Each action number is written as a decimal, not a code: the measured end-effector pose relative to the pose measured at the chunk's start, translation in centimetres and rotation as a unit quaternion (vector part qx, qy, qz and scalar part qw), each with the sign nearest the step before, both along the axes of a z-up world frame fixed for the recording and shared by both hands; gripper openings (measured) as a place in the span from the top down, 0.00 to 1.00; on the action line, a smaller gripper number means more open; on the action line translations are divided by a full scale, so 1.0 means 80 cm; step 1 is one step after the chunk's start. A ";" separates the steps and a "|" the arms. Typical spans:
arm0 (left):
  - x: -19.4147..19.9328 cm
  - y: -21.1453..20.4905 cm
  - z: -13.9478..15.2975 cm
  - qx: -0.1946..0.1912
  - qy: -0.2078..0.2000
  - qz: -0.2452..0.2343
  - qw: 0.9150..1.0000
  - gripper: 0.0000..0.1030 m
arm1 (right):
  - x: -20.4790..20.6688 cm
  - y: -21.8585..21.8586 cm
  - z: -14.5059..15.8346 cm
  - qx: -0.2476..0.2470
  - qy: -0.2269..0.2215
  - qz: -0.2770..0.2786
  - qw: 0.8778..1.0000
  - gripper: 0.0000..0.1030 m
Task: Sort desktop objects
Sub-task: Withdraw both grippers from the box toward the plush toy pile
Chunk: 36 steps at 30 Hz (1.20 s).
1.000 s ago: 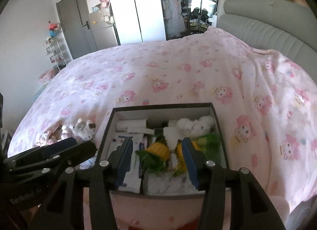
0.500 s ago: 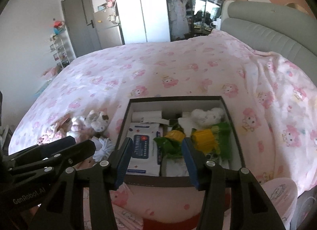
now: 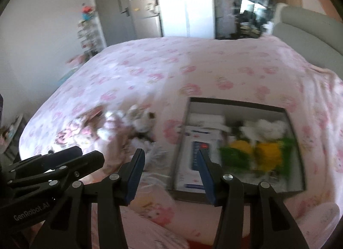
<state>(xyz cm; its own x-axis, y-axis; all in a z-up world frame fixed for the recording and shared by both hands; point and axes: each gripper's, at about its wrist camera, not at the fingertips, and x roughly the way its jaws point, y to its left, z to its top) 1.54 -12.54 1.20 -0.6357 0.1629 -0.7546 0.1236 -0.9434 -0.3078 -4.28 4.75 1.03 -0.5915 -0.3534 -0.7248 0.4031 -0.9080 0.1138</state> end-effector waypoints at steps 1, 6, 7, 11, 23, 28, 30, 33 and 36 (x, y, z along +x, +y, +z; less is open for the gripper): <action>0.002 -0.013 -0.006 0.002 -0.005 0.014 1.000 0.51 | -0.002 -0.013 -0.006 -0.002 -0.005 0.011 1.000 0.54; 0.003 -0.061 -0.030 0.012 -0.026 0.055 0.998 0.52 | -0.010 -0.071 -0.029 0.006 -0.017 0.053 0.998 0.55; 0.002 -0.072 -0.036 0.015 -0.030 0.064 0.997 0.52 | -0.014 -0.084 -0.035 0.010 -0.021 0.062 0.998 0.55; -0.007 -0.104 -0.058 0.039 -0.040 0.083 0.995 0.52 | -0.037 -0.113 -0.059 -0.005 -0.069 0.089 0.994 0.55; -0.050 -0.201 -0.094 0.089 -0.032 0.143 0.985 0.51 | -0.101 -0.221 -0.086 0.015 -0.086 0.129 0.988 0.55; -0.049 -0.249 -0.132 0.104 -0.059 0.183 0.976 0.50 | -0.111 -0.273 -0.127 0.015 -0.129 0.160 0.979 0.55; -0.045 -0.262 -0.145 0.116 -0.066 0.195 0.972 0.50 | -0.111 -0.283 -0.139 0.020 -0.139 0.163 0.976 0.55; -0.035 -0.279 -0.165 0.123 -0.080 0.209 0.967 0.49 | -0.111 -0.291 -0.159 0.022 -0.163 0.170 0.972 0.55; -0.020 -0.281 -0.182 0.111 -0.115 0.214 0.964 0.49 | -0.104 -0.295 -0.177 0.030 -0.200 0.199 0.959 0.55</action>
<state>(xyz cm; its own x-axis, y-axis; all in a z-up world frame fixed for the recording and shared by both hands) -0.03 -34.99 -13.35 -0.5001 0.0977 -0.8605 0.5758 -0.7046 -0.4146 -12.63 -18.88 -13.16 -0.0889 -0.4440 -0.8916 0.6539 -0.7012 0.2840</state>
